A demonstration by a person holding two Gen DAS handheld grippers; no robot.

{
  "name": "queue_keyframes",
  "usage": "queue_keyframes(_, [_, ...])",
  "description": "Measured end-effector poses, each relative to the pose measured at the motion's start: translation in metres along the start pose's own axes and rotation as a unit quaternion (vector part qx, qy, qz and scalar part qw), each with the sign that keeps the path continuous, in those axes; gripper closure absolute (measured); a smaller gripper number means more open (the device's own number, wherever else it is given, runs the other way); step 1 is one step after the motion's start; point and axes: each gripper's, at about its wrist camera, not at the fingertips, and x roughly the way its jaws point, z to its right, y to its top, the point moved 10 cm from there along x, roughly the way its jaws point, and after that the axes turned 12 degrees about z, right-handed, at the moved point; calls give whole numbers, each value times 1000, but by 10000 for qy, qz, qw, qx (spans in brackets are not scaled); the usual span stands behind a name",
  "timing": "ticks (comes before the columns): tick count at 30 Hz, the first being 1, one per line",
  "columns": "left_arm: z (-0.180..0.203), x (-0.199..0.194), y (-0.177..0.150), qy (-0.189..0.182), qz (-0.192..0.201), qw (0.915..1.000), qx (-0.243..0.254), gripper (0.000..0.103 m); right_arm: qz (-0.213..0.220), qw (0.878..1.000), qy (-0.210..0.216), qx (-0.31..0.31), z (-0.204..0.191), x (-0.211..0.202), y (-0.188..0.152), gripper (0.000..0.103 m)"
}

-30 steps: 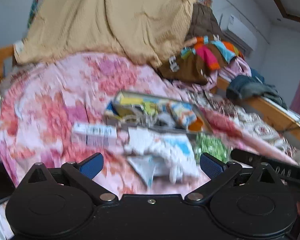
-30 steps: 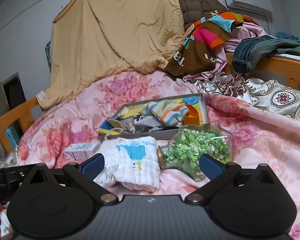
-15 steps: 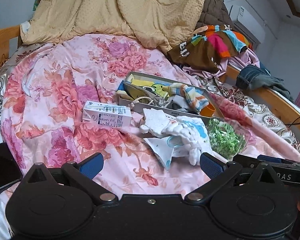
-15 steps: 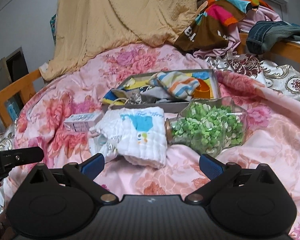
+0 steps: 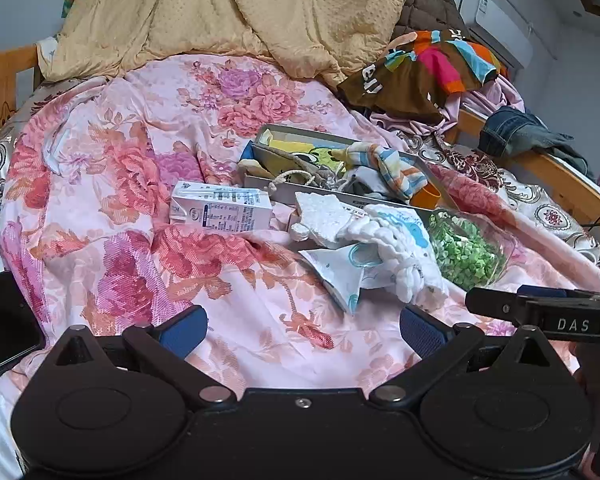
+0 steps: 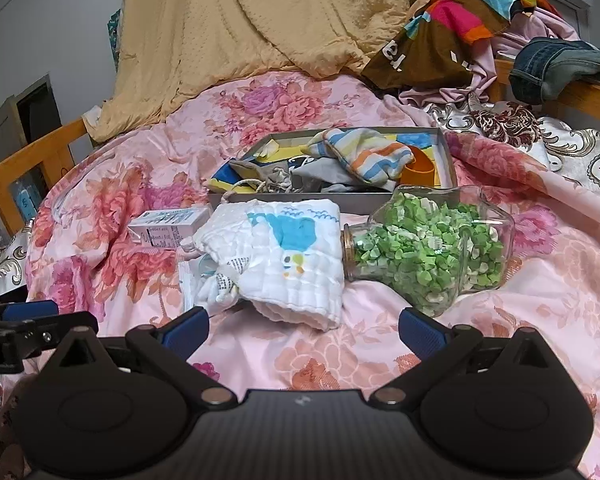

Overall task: Organize soft objects
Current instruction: 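Withdraw both open tools from the tray back toward the pile, then lower the right tool onto the white towel while the left tool approaches the white gloves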

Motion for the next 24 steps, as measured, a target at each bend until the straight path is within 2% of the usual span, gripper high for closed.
queue_keyframes(16, [2,32,-8,-246,-131,9996,89,1,40,9997,-231,55,9,10,4,0])
queue_keyframes(21, [4,51,-6,-408,-213,9986,244,1,111,9997,-211,39,9,15,9,0])
queue_keyframes(24, [8,62,-7,-606,-292,9965,507,1,147,9997,-78,170,9,21,13,0])
